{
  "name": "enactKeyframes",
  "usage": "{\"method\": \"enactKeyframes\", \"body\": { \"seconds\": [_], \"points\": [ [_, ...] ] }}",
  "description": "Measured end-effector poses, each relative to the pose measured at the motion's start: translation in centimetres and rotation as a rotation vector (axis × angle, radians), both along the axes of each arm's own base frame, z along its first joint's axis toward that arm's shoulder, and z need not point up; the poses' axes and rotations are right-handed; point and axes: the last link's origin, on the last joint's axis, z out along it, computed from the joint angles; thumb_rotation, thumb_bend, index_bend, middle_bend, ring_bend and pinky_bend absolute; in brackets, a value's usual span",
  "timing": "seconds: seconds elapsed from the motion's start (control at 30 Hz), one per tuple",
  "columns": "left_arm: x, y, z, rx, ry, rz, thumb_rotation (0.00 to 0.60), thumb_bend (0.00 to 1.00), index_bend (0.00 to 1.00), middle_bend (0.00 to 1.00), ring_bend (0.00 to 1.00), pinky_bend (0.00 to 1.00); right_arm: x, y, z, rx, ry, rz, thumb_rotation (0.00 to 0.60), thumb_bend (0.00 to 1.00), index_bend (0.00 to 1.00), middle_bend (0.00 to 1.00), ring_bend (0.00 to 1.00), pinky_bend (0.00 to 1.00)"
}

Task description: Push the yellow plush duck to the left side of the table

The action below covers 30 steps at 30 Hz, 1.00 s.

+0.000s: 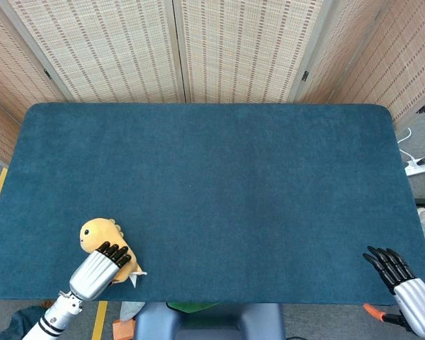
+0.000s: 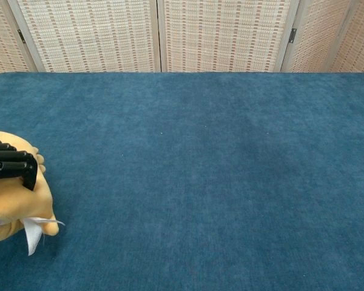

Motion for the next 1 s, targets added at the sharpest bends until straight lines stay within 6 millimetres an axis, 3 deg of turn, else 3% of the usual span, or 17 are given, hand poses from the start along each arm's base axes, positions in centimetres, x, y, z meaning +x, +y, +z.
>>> {"method": "enactKeyframes", "body": {
  "seconds": [0.1, 0.13, 0.2, 0.37, 0.57, 0.8, 1.0],
  "points": [
    [-2.4, 0.3, -0.3, -0.021, 0.052, 0.033, 0.6, 0.39, 0.1, 0.33, 0.28, 0.6, 0.7, 0.1, -0.5, 0.009, 0.008, 0.006, 0.6, 0.05, 0.0, 0.0, 0.0, 0.0],
    [-3.0, 0.4, -0.4, -0.03, 0.071, 0.049, 0.6, 0.36, 0.02, 0.2, 0.17, 0.5, 0.9, 0.1, -0.6, 0.009, 0.012, 0.006, 0.6, 0.05, 0.0, 0.0, 0.0, 0.0],
    [-4.2, 0.6, -0.7, -0.054, 0.104, 0.095, 0.6, 0.33, 0.0, 0.03, 0.02, 0.33, 1.1, 0.1, -0.8, 0.009, 0.015, 0.003, 0.6, 0.06, 0.0, 0.0, 0.0, 0.0],
    [-4.9, 0.2, -0.2, -0.087, 0.095, 0.182, 0.6, 0.28, 0.0, 0.0, 0.0, 0.19, 1.1, 0.4, -0.9, 0.014, 0.018, -0.002, 0.6, 0.06, 0.0, 0.0, 0.0, 0.0],
    [-4.3, -1.2, 2.2, -0.114, 0.028, 0.266, 0.6, 0.27, 0.0, 0.0, 0.0, 0.16, 1.4, 0.4, -0.9, 0.022, 0.007, 0.023, 0.6, 0.06, 0.0, 0.0, 0.0, 0.0],
    [-3.9, -3.8, 8.5, -0.022, -0.116, 0.358, 0.6, 0.26, 0.0, 0.0, 0.0, 0.15, 2.1, 0.1, -0.6, 0.029, -0.001, 0.058, 0.6, 0.06, 0.0, 0.0, 0.0, 0.0],
    [-4.3, -6.8, 12.5, 0.042, -0.325, 0.424, 0.6, 0.26, 0.0, 0.0, 0.0, 0.15, 3.2, -0.2, -0.5, 0.027, -0.012, 0.099, 0.6, 0.06, 0.0, 0.0, 0.0, 0.0]
  ]
}}
